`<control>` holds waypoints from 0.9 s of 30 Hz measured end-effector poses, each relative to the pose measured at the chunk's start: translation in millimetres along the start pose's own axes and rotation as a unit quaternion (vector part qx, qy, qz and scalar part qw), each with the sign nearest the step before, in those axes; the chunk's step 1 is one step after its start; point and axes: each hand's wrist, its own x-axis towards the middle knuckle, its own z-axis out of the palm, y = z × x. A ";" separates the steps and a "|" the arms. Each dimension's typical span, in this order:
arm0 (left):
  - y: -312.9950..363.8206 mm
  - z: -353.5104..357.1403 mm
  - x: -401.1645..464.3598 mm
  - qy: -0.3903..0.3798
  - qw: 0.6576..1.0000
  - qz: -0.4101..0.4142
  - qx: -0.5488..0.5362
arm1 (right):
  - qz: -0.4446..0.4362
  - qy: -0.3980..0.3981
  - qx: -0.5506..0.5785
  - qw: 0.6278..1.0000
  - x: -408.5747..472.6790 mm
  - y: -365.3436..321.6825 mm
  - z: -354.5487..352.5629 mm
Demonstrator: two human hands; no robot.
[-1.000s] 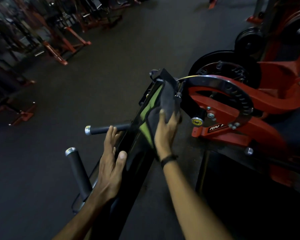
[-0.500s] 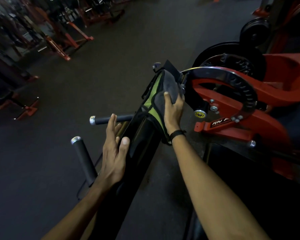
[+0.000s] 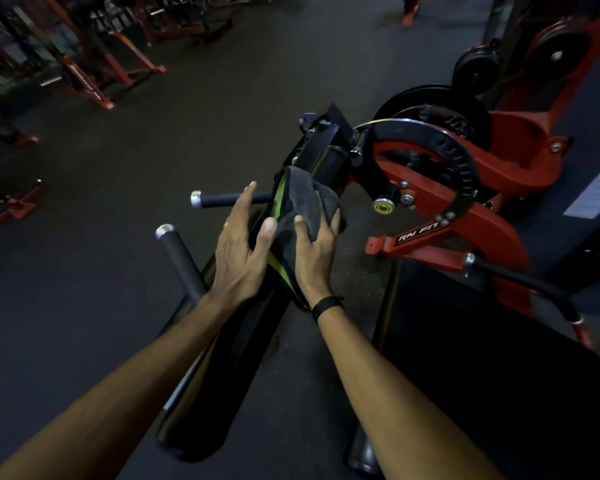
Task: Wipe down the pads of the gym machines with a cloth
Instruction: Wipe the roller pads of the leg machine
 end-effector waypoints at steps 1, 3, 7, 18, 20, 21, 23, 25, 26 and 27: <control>0.0 -6.9 -10.1 -0.007 1.000 0.002 -0.001 | 0.003 -0.006 0.002 1.000 -17.1 0.0 -0.2; -1.8 -20.0 -30.2 -0.007 1.000 0.002 -0.013 | 0.003 -0.003 0.003 1.000 -45.9 0.0 2.0; -4.0 -53.4 -83.9 0.007 0.998 -0.035 -0.046 | 0.008 0.010 0.013 1.000 -100.2 -0.1 5.5; -21.2 -131.0 -203.5 0.031 0.992 -0.079 -0.089 | 0.006 0.012 0.007 1.000 -250.3 -16.1 18.2; -19.0 -142.1 -214.7 0.035 0.992 -0.073 -0.096 | -0.015 0.017 -0.027 0.999 -268.3 -20.6 23.5; -18.9 -144.3 -217.1 0.038 0.992 -0.072 -0.097 | -0.028 0.020 -0.055 0.998 -274.4 -20.1 26.1; -20.1 -152.9 -222.2 0.044 0.992 -0.070 -0.099 | -0.059 0.017 -0.142 0.988 -286.5 -20.5 31.7; -21.5 -159.4 -224.9 0.047 0.991 -0.075 -0.099 | -0.057 -0.005 -0.242 0.969 -287.8 -22.4 35.7; -21.2 -161.0 -225.4 0.047 0.991 -0.079 -0.100 | -0.043 -0.017 -0.286 0.957 -284.9 -25.2 36.9; -19.0 -162.1 -225.9 0.048 0.990 -0.084 -0.100 | -0.025 -0.027 -0.328 0.944 -280.8 -28.3 38.0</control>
